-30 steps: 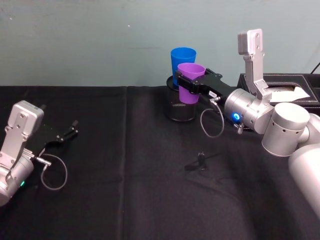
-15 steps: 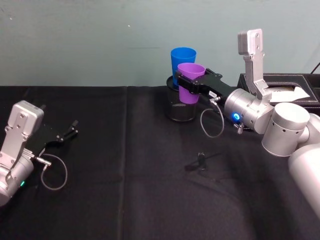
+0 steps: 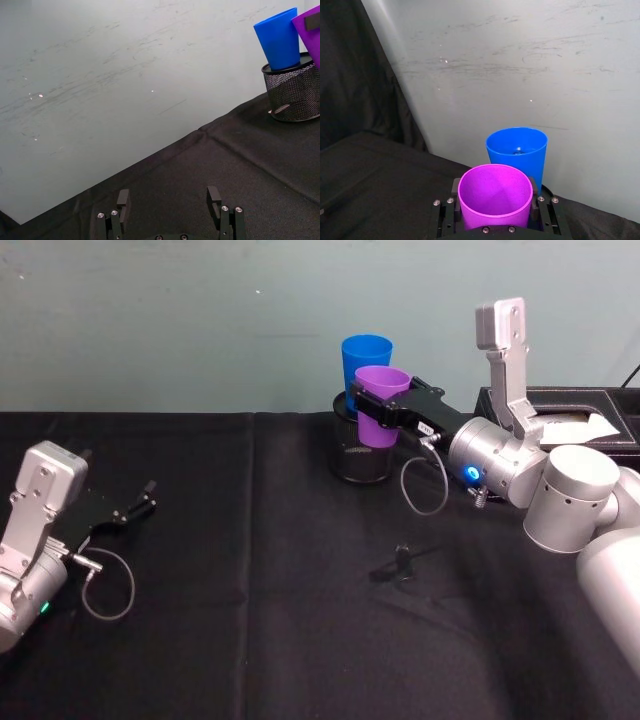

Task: Pick up one cup with a gripper and tap it against the other cup.

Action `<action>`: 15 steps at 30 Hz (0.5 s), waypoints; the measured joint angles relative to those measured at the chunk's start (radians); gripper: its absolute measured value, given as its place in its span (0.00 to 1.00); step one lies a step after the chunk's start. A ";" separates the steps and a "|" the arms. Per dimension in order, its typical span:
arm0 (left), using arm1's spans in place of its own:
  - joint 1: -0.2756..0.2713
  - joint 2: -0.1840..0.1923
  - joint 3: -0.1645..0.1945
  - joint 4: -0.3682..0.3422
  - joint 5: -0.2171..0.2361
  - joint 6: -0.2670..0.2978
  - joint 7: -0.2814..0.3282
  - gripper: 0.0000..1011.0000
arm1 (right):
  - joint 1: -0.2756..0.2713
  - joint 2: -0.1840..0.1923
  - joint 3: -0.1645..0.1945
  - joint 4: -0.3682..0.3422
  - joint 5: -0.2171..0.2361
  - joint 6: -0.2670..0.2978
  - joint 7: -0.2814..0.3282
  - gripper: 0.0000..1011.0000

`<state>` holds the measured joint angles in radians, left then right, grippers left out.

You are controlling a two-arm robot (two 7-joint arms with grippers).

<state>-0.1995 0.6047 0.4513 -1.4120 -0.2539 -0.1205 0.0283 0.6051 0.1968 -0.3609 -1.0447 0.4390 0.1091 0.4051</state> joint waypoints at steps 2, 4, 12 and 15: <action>0.000 0.000 0.000 0.000 0.000 0.000 0.000 0.99 | 0.000 0.000 0.000 0.000 0.000 0.000 0.000 0.73; 0.000 0.000 0.000 0.000 0.000 0.000 0.000 0.99 | 0.000 0.000 0.000 0.000 0.000 0.000 0.000 0.73; 0.000 0.000 0.000 0.000 0.000 0.000 0.000 0.99 | -0.005 0.003 -0.001 -0.011 0.000 0.001 0.000 0.73; 0.000 0.000 0.000 0.000 0.000 0.000 0.000 0.99 | -0.034 0.016 -0.005 -0.055 -0.001 0.009 -0.001 0.73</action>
<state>-0.1995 0.6047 0.4514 -1.4119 -0.2539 -0.1205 0.0282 0.5712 0.2128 -0.3661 -1.0996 0.4382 0.1185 0.4044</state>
